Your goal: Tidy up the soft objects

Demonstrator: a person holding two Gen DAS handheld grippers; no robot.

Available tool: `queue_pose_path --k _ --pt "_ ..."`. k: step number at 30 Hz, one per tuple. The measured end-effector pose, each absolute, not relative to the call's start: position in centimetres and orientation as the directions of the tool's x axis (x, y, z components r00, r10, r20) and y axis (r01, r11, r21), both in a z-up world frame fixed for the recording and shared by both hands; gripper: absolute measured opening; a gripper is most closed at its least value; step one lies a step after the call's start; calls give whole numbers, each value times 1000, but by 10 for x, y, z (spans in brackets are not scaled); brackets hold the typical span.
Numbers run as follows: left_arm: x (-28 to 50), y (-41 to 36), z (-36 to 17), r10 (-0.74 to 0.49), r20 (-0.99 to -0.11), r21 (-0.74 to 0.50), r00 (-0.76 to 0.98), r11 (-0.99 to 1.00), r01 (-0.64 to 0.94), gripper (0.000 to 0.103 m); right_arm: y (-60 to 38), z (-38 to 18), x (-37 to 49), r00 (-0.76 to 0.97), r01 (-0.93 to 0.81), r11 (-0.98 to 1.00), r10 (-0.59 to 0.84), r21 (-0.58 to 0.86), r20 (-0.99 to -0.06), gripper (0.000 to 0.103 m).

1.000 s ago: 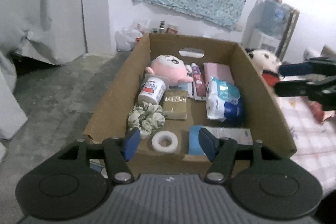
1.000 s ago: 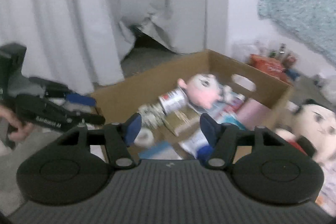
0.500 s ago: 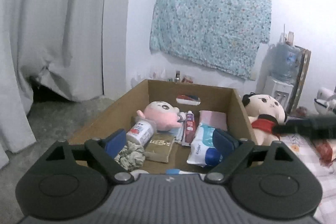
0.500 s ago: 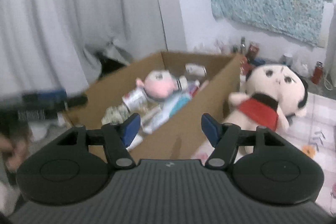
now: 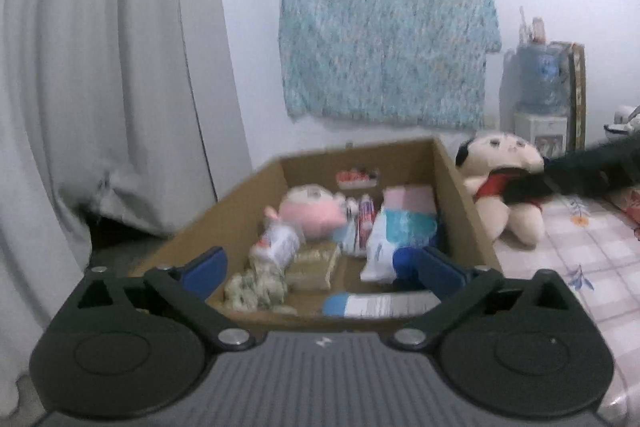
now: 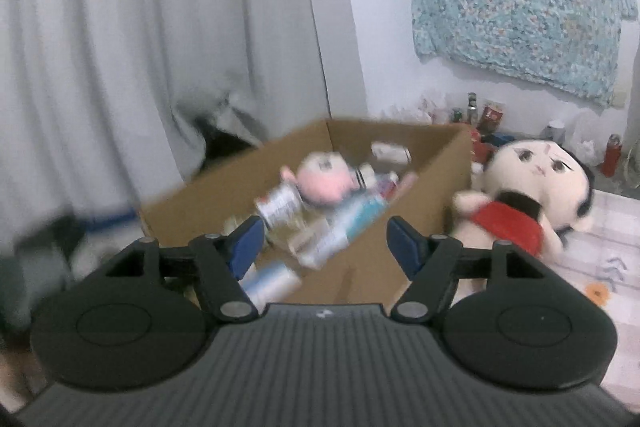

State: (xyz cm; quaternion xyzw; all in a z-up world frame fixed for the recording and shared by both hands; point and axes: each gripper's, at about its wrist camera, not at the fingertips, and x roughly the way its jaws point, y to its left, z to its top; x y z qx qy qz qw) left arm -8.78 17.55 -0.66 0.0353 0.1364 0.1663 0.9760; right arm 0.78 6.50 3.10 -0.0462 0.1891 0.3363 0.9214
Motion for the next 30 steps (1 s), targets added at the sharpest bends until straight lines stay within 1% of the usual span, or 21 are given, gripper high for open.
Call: queue_pose_path --k 2,3,5,7,10,13,17,21,23,26,30 --pt "-90 179 -6 339 -261 81 904 941 -330 102 62 22 2 733 -624 781 578 -18 -359 68" --pt "-92 180 -5 339 -261 68 904 940 -333 103 61 21 2 734 -628 778 583 -20 -347 68" --pt "-93 180 -6 342 -267 62 901 939 -338 103 57 21 2 725 -638 770 609 19 -321 69" --pt "-91 178 -7 370 -267 85 890 929 -361 103 53 20 3 731 -625 779 607 51 -310 69" --pt "-89 176 -9 396 -276 123 876 918 -376 103 49 17 5 740 -615 786 603 65 -299 70" --pt "-92 179 -8 414 -273 109 868 910 -399 103 47 12 3 765 -589 807 574 46 -293 70" --pt "-99 180 -7 429 -253 98 867 903 -418 103 44 7 1 758 -593 803 583 63 -293 70" --pt "-99 181 -6 429 -268 87 863 903 -422 103 46 1 -11 768 -591 806 572 24 -286 71" --pt "-100 181 -5 431 -263 78 863 901 -426 103 47 -2 -14 767 -594 804 575 24 -284 72" --pt "-100 174 -5 451 -240 95 860 892 -441 103 48 -1 -16 762 -602 798 588 42 -272 72" --pt "-98 161 -5 478 -216 156 852 878 -453 103 47 0 -15 758 -608 792 601 60 -255 73"
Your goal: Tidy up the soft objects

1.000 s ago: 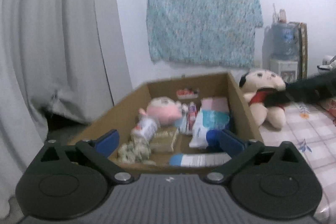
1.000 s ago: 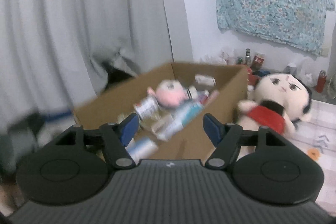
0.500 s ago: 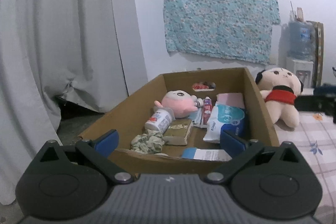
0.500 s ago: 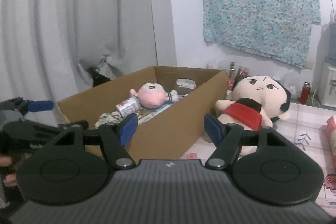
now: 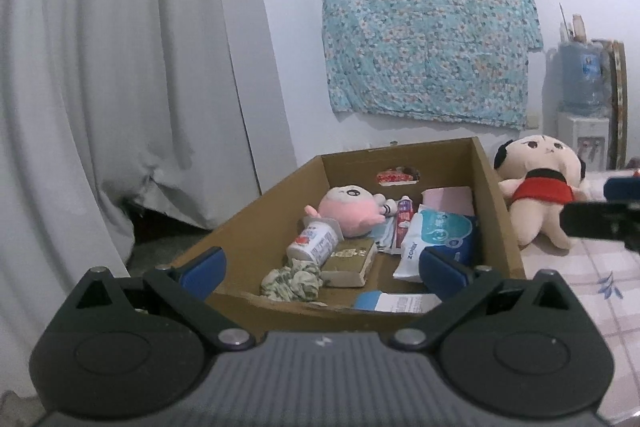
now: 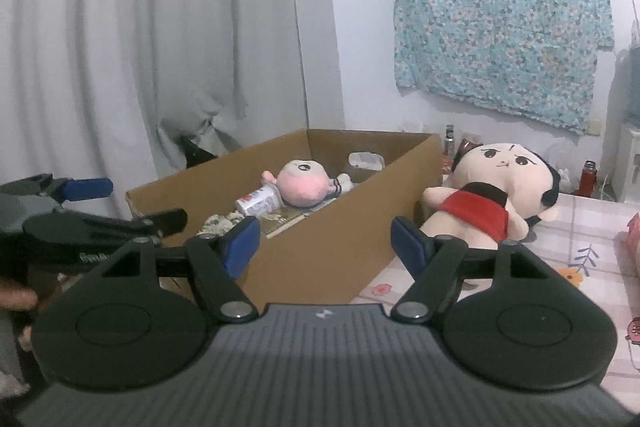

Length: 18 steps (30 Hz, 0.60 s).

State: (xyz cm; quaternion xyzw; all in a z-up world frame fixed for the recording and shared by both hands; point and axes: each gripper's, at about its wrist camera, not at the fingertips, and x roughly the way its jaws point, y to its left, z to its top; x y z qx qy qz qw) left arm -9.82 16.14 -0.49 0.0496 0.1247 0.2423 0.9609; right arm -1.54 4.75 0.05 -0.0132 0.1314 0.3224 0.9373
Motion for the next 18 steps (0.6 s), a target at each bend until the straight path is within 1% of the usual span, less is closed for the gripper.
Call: queue_pose_path --k 4,7,12,16,18 --pt "-96 156 -6 492 -209 192 845 868 -458 103 49 -1 -18 759 -611 791 597 33 -258 73" --pt "-93 157 -7 502 -211 209 839 862 -463 103 45 1 -18 746 -617 783 614 80 -257 74" --pt "-96 163 -6 489 -211 176 846 871 -459 103 43 -1 -12 750 -605 787 614 119 -246 76" --pt "-103 165 -6 506 -171 160 846 861 -483 103 44 -11 -4 759 -577 805 591 138 -274 76" --pt "-105 168 -4 502 -169 143 848 864 -483 103 45 -13 -4 768 -565 817 573 117 -288 76"
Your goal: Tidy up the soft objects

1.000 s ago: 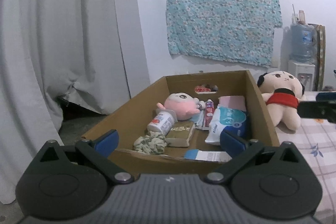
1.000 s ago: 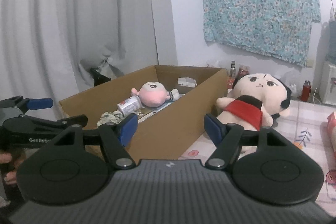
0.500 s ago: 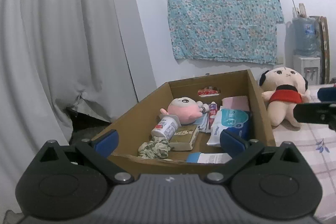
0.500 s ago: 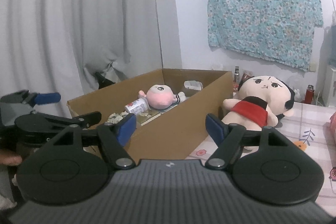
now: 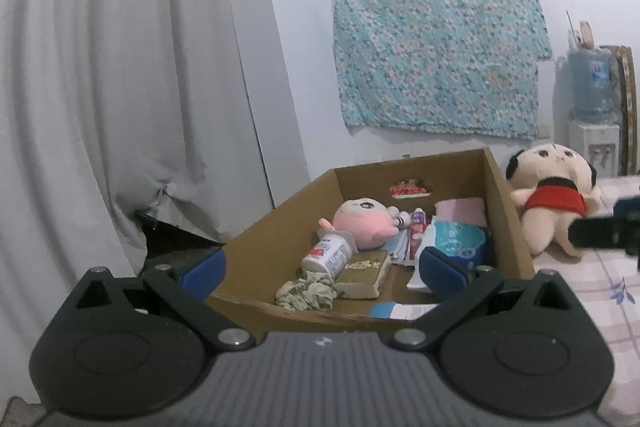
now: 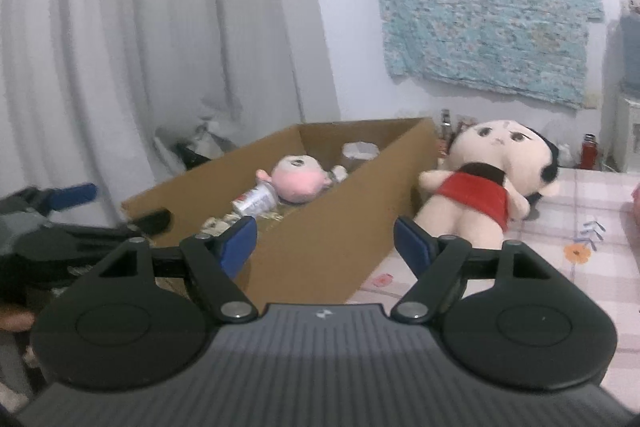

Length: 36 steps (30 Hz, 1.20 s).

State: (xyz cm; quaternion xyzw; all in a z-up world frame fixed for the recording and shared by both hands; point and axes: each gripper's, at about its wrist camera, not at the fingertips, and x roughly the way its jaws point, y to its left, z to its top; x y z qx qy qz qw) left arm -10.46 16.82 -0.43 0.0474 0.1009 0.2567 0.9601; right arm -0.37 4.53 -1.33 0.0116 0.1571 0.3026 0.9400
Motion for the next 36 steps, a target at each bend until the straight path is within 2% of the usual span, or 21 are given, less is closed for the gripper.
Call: queue_pose_path --k 3,6,11,17,23,27,36 --pt "-104 176 -1 449 -206 101 869 893 -438 103 44 -8 -5 779 -564 820 568 98 -265 76" --pt "-100 179 -1 447 -245 142 860 894 -424 103 42 0 -2 776 -575 810 585 117 -236 76" --pt "-95 183 -4 452 -281 143 847 892 -429 103 46 -1 0 771 -578 810 582 100 -257 76" --pt "-96 184 -6 474 -284 161 833 880 -446 103 50 3 -6 772 -592 804 587 61 -243 76" --pt "-99 191 -5 483 -279 138 830 876 -463 103 45 4 -1 778 -575 813 580 98 -242 77" --pt "-98 189 -5 487 -276 157 829 874 -461 103 42 2 4 769 -565 813 581 141 -268 77" --pt "-94 187 -5 510 -273 187 816 860 -475 103 37 3 4 784 -543 824 566 162 -254 77"
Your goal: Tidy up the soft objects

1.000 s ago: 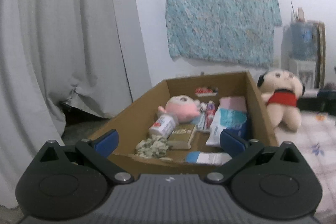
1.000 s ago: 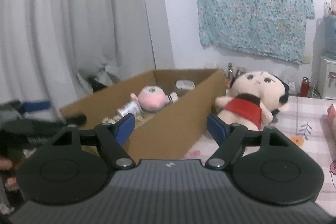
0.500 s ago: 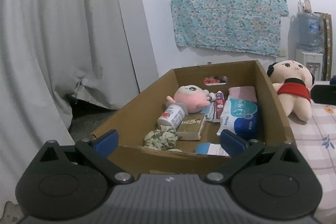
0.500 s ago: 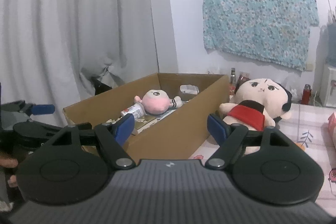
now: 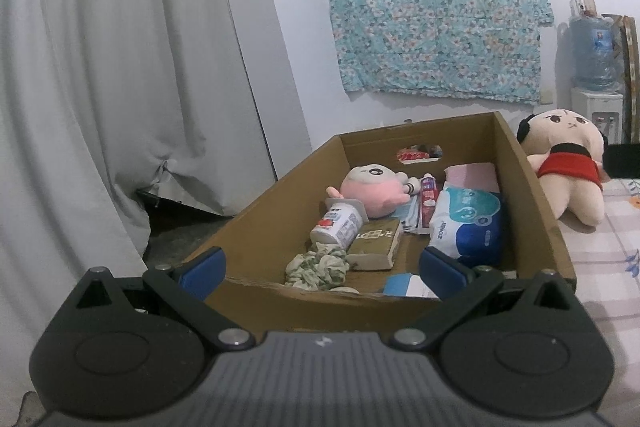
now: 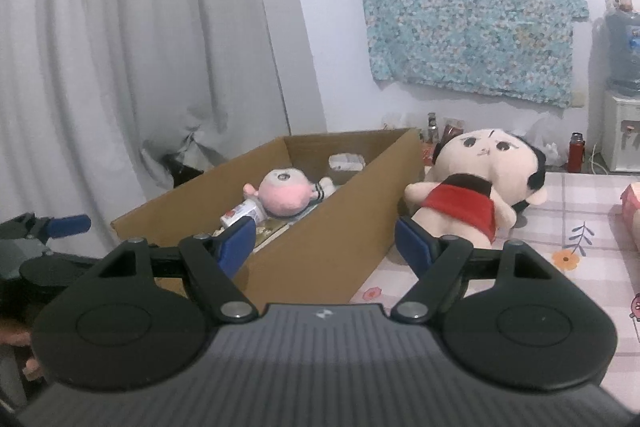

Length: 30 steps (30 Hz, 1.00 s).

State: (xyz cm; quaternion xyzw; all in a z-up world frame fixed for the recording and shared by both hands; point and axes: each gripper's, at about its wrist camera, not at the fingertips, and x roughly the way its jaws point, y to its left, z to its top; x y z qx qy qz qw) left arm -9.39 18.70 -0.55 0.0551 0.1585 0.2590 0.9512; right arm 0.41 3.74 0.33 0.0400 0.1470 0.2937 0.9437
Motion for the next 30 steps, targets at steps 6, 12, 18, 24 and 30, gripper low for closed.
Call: queue_pose_path --k 6,12,18,24,30 --pt "-89 186 -5 520 -279 187 808 854 -485 103 35 4 4 786 -540 825 565 167 -250 77" --pt "-81 185 -6 529 -311 199 790 849 -490 103 38 2 4 793 -533 832 554 153 -251 77" --pt "-79 179 -7 543 -299 231 785 839 -493 103 31 3 13 806 -491 850 526 190 -272 77" --pt "-79 180 -6 550 -289 230 784 835 -501 103 34 0 13 810 -496 856 517 149 -276 77" --pt "-79 180 -6 548 -289 227 785 836 -500 103 36 1 9 805 -515 848 528 124 -270 77"
